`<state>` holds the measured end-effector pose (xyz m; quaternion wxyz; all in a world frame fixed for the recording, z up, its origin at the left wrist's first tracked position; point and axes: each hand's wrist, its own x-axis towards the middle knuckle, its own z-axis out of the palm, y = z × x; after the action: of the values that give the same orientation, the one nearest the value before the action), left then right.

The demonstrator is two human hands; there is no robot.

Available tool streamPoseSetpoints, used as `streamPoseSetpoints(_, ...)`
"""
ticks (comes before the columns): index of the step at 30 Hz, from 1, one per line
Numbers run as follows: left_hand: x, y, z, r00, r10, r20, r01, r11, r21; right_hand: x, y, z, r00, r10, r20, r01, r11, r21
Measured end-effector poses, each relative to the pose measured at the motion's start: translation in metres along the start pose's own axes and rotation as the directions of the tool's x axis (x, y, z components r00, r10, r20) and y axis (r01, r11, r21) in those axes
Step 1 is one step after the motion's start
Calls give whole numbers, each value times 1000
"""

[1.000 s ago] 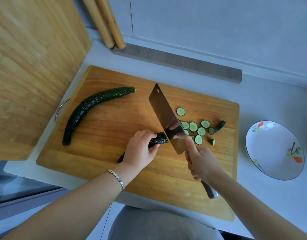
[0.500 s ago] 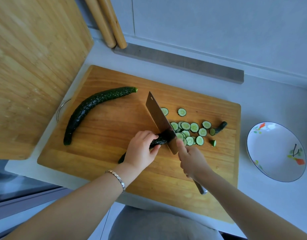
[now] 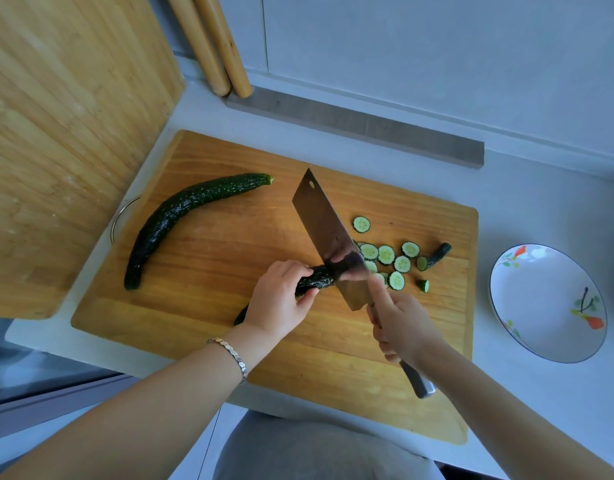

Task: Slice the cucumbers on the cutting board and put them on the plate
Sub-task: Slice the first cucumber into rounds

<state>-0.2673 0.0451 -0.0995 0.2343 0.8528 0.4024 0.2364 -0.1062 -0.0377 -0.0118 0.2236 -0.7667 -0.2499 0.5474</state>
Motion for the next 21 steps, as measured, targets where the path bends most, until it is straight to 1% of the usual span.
streamPoseSetpoints(10,1,0,1,1000,-8,0,8,1000,9,3,2,14,988,-130,-84,105,964,-245)
streamPoseSetpoints(15,1,2,0,1000,-6,2,6,1000,-5,21,4,26,991,-101,-89,75,964,-257)
streamPoseSetpoints(17,0,2,-1,1000,-4,3,4,1000,-12,27,7,30,991,-84,-101,61,975,-213)
streamPoseSetpoints(21,2,1,0,1000,3,12,-3,1000,-21,26,6,21,995,50,-83,-46,998,44)
